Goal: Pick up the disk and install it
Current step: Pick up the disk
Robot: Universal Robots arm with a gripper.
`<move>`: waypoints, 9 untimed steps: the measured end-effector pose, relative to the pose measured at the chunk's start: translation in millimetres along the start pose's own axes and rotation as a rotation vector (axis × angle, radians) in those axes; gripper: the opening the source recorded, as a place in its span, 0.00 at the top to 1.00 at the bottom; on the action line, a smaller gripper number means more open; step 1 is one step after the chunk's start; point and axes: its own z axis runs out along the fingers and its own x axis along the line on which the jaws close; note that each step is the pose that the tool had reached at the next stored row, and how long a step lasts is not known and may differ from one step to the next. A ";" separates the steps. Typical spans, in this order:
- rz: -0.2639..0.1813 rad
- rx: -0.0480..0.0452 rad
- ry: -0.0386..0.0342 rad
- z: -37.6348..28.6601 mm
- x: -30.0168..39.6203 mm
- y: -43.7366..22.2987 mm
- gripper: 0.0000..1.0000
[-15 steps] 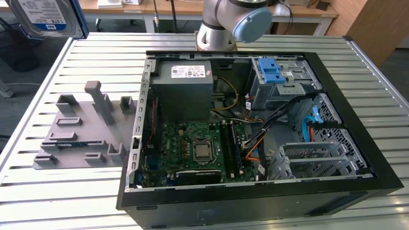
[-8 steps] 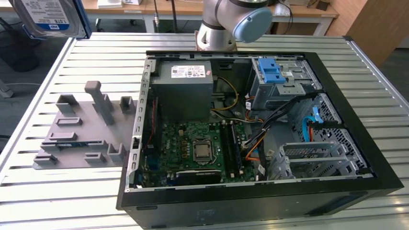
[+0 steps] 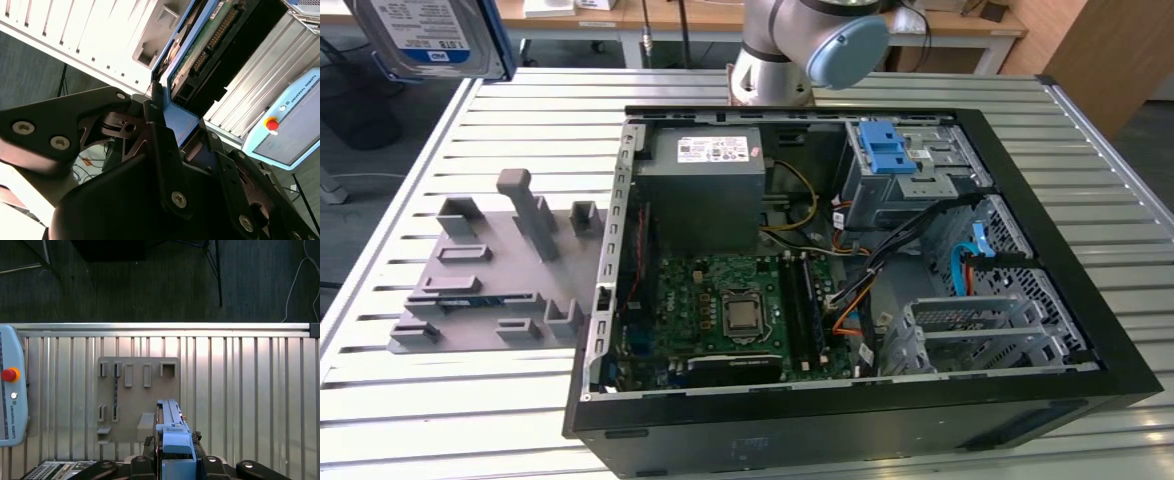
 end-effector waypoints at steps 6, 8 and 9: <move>0.000 -0.0001 0.0000 -0.1 0.0 -3.1 0.64; 0.000 0.0000 0.0000 -0.1 0.0 -4.0 0.64; 0.000 -0.0001 0.0000 -0.1 0.0 -4.4 0.64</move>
